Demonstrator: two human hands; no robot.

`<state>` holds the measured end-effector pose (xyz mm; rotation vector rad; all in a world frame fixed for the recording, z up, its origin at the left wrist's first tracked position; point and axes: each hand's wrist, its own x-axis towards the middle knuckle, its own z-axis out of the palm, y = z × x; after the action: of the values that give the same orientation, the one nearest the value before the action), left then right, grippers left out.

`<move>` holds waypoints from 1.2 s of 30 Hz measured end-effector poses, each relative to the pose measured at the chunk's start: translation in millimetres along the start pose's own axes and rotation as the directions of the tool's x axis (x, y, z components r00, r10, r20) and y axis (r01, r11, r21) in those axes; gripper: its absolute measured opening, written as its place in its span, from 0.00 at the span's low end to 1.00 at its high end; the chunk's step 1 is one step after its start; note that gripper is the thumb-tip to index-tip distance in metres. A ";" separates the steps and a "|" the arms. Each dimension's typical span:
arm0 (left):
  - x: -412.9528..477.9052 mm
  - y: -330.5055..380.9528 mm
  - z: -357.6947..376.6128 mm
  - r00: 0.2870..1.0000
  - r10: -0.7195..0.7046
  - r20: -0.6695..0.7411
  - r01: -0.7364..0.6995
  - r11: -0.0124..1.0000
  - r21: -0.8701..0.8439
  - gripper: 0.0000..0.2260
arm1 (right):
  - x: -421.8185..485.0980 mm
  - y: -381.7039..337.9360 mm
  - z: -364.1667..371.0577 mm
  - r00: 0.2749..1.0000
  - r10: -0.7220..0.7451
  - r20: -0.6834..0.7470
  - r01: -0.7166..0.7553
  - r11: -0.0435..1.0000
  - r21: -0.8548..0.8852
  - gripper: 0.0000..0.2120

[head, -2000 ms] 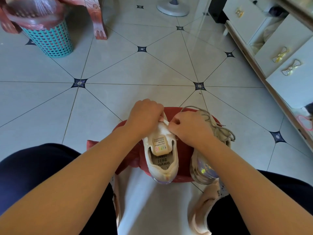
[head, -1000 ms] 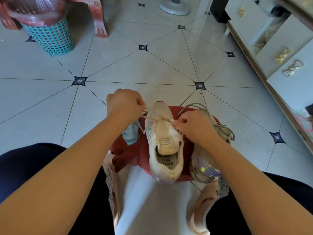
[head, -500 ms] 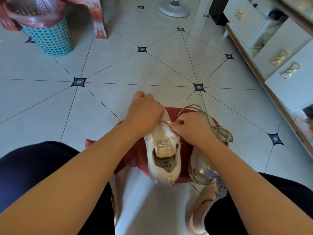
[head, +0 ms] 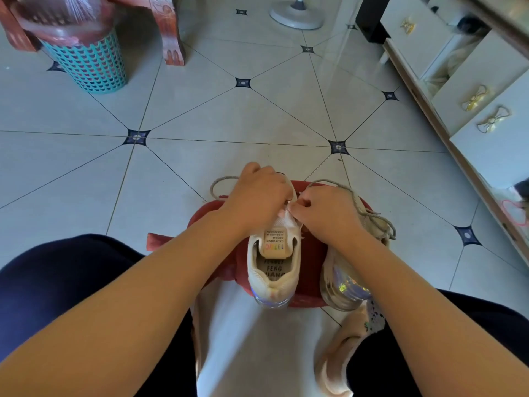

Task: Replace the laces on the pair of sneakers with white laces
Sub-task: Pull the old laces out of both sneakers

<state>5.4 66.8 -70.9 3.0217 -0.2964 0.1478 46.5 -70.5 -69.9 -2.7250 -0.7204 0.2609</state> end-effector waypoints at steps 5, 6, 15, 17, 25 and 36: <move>3.3 -12.4 -5.0 0.984 -0.174 -0.031 0.175 0.984 0.043 0.10 | -2.1 6.8 -4.8 0.998 0.054 0.038 -0.057 0.995 0.078 0.19; 1.4 -22.3 -8.2 0.961 -0.273 -0.051 0.276 0.959 0.068 0.10 | -2.7 8.8 -6.7 0.998 0.056 0.040 -0.058 0.996 0.063 0.20; -6.5 -17.8 -2.5 0.983 -0.182 -0.024 0.179 0.980 -0.082 0.13 | -2.7 5.9 -1.2 1.000 -0.015 0.026 0.015 1.000 0.001 0.21; -2.0 -6.4 -0.7 0.998 -0.063 -0.012 0.062 0.996 -0.066 0.12 | -1.5 3.5 -1.2 0.999 -0.033 0.012 0.033 0.999 0.006 0.21; 5.0 -10.7 -4.3 0.989 -0.150 -0.002 0.150 0.988 0.049 0.09 | -1.2 7.9 -3.9 0.998 0.035 0.050 -0.037 0.998 0.049 0.18; -6.0 -12.1 -7.5 0.973 -0.217 -0.076 0.205 0.969 -0.137 0.12 | -6.6 5.2 -3.5 1.000 -0.023 -0.002 0.023 0.999 0.040 0.21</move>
<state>1.3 80.6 -65.2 2.8831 0.0240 0.2376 44.0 -79.0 -67.8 -2.6767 -0.7380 0.2654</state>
